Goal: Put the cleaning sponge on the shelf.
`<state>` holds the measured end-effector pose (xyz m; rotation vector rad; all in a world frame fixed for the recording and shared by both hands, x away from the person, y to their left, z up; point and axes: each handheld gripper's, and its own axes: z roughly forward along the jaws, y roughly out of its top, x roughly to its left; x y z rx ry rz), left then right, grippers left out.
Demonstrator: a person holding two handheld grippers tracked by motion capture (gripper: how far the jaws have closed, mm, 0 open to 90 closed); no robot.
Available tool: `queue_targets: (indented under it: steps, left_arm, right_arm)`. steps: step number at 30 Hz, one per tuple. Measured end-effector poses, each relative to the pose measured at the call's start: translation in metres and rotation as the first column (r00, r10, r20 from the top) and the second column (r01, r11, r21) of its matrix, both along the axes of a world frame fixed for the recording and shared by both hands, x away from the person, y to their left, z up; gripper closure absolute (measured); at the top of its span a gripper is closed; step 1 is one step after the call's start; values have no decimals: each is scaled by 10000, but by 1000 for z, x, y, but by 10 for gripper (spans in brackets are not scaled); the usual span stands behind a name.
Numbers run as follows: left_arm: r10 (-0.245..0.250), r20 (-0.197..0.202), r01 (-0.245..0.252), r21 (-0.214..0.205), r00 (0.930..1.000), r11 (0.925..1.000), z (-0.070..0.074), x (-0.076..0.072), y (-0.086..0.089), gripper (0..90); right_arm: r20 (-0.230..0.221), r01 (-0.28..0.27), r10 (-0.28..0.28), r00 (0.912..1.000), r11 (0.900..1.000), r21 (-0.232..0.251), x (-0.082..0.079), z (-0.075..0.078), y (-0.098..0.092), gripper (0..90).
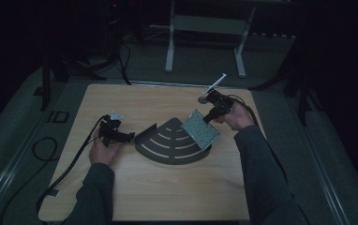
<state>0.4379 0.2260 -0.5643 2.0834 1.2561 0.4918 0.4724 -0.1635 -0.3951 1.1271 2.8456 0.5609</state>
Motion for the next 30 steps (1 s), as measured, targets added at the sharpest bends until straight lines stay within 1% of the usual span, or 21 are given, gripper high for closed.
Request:
queue_targets:
  steps: [6,12,13,18,20,23,24,30]
  left_arm:
    - [0,1,0,1,10000,10000,0,0,0,31]
    - [-3,0,3,1,10000,10000,0,0,0,31]
    - [0,0,0,-2,10000,10000,0,0,0,31]
    - [-2,0,2,1,10000,10000,0,0,0,31]
    - [2,0,-2,0,10000,10000,0,0,0,31]
    - [0,0,0,0,10000,10000,0,0,0,31]
    - [1,0,-1,-1,10000,10000,0,0,0,31]
    - [2,0,-2,-2,10000,10000,0,0,0,31]
  right_arm:
    - [-54,45,-46,10000,10000,-73,2,-5,5,899]
    - [-23,-55,55,10000,9998,-203,1,-10,12,899]
    - [-10,-78,78,10000,9996,-272,-1,-13,16,899]
    - [10,-146,146,9999,9992,-385,0,-19,23,898]
    - [-21,-168,167,9999,9991,-399,0,-21,25,899]
    - [11,-246,247,9997,9982,-551,-2,-25,28,899]
    - [10,-194,194,9998,9982,-572,-2,-25,29,899]
    - [28,-297,299,9995,9976,-631,-3,-30,33,899]
